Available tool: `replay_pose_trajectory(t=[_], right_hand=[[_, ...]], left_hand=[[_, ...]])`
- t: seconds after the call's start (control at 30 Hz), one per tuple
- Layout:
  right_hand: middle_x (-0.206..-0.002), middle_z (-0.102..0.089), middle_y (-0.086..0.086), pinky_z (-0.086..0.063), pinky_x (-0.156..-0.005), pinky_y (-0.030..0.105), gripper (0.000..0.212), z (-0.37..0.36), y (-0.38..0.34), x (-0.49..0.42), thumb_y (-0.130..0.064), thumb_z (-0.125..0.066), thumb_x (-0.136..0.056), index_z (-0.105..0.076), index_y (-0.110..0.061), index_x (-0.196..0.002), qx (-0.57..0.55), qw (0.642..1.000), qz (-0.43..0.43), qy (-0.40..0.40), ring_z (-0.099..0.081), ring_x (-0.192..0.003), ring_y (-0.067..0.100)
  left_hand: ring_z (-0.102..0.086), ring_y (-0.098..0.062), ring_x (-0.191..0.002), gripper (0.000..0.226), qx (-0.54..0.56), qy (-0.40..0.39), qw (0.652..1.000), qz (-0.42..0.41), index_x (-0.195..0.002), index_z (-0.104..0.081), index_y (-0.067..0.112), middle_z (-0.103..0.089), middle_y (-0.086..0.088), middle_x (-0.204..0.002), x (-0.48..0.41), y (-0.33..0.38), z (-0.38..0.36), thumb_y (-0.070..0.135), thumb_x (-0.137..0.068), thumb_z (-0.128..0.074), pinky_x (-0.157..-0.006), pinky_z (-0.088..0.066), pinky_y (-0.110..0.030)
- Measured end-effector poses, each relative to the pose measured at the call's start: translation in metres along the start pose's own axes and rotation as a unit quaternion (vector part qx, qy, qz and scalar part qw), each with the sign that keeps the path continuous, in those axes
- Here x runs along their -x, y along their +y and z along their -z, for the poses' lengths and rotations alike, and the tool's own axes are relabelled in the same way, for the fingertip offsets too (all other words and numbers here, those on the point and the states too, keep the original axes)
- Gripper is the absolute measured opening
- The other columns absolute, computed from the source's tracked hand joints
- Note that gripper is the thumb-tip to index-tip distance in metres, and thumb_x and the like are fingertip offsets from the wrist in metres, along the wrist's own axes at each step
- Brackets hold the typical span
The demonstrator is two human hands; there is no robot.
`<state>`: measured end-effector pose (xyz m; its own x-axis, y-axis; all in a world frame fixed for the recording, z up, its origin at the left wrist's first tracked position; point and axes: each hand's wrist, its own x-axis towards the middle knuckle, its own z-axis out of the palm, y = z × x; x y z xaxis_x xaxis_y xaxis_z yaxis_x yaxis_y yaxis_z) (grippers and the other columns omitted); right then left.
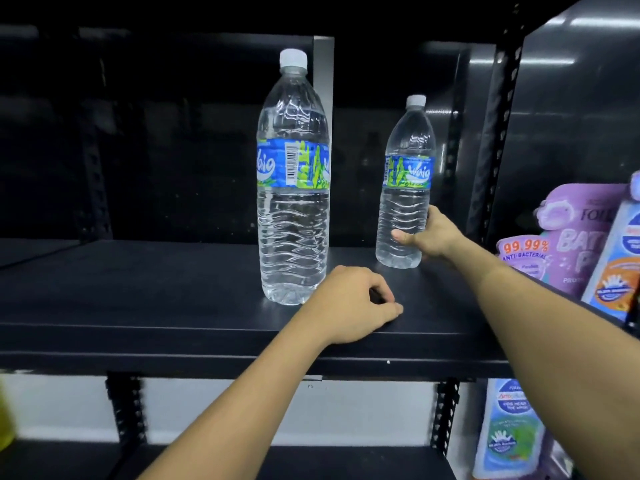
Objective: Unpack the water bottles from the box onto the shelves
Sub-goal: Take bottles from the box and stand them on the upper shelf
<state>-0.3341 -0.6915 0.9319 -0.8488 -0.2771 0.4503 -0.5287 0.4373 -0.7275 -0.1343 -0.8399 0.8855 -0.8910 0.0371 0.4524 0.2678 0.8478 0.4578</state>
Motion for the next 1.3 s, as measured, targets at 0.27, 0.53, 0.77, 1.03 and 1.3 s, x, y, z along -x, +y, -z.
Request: replay_pose_trajectory(t=[0.27, 0.53, 0.77, 1.03, 1.3], right_hand=[[-0.126, -0.07, -0.006, -0.049, -0.11, 0.046, 0.065, -0.011, 0.01, -0.011, -0.032, -0.091, -0.075, -0.053, -0.03, -0.127, -0.024, 0.999, -0.025, 0.03, -0.065, -0.12, 0.022], [-0.151, -0.055, 0.01, -0.04, -0.114, 0.038, 0.101, -0.006, 0.002, 0.011, -0.047, -0.085, -0.08, -0.032, -0.011, -0.157, 0.03, 0.997, -0.04, 0.065, -0.051, -0.14, 0.03], [-0.141, -0.06, 0.009, -0.042, -0.105, 0.032, 0.077, 0.011, -0.029, 0.075, -0.036, -0.085, -0.083, -0.049, -0.011, -0.146, 0.049, 0.993, 0.042, 0.101, -0.059, -0.128, 0.026], [-0.125, -0.063, -0.002, -0.038, -0.086, 0.017, 0.054, -0.044, -0.078, 0.133, -0.033, -0.079, -0.088, -0.059, -0.015, -0.135, 0.018, 0.986, 0.15, 0.063, -0.061, -0.107, 0.014], [-0.123, -0.065, -0.005, -0.05, -0.077, 0.02, 0.05, -0.097, -0.112, 0.135, -0.048, -0.066, -0.095, -0.054, -0.019, -0.134, -0.116, 0.982, 0.128, 0.079, -0.067, -0.086, 0.006]], left_hand=[[-0.057, -0.007, -0.101, 0.019, 0.0, 0.002, 1.0, -0.003, -0.094, -0.077, 0.027, -0.068, 0.014, -0.099, -0.001, -0.003, -0.001, 0.045, -0.088, -0.072, -0.09, -0.051, -0.029], [-0.059, -0.007, -0.101, 0.018, 0.033, -0.006, 0.999, -0.003, -0.092, -0.078, 0.029, -0.071, 0.012, -0.097, -0.001, -0.004, 0.001, 0.044, -0.083, -0.078, -0.09, -0.049, -0.025], [-0.068, -0.004, -0.081, 0.015, 0.172, 0.138, 0.975, -0.038, -0.1, -0.079, 0.016, -0.076, 0.004, -0.096, 0.014, 0.012, 0.012, 0.017, -0.085, -0.079, -0.08, -0.051, -0.016], [-0.066, -0.008, -0.082, 0.024, 0.067, 0.353, 0.927, -0.105, -0.108, -0.074, 0.022, -0.07, 0.011, -0.093, 0.037, -0.014, 0.064, 0.02, -0.084, -0.076, -0.074, -0.053, -0.022], [-0.059, -0.003, -0.097, 0.059, 0.128, 0.372, 0.919, 0.018, -0.13, -0.05, 0.03, -0.053, 0.012, -0.124, 0.039, -0.052, 0.078, 0.036, -0.081, -0.082, -0.08, -0.054, -0.023]])
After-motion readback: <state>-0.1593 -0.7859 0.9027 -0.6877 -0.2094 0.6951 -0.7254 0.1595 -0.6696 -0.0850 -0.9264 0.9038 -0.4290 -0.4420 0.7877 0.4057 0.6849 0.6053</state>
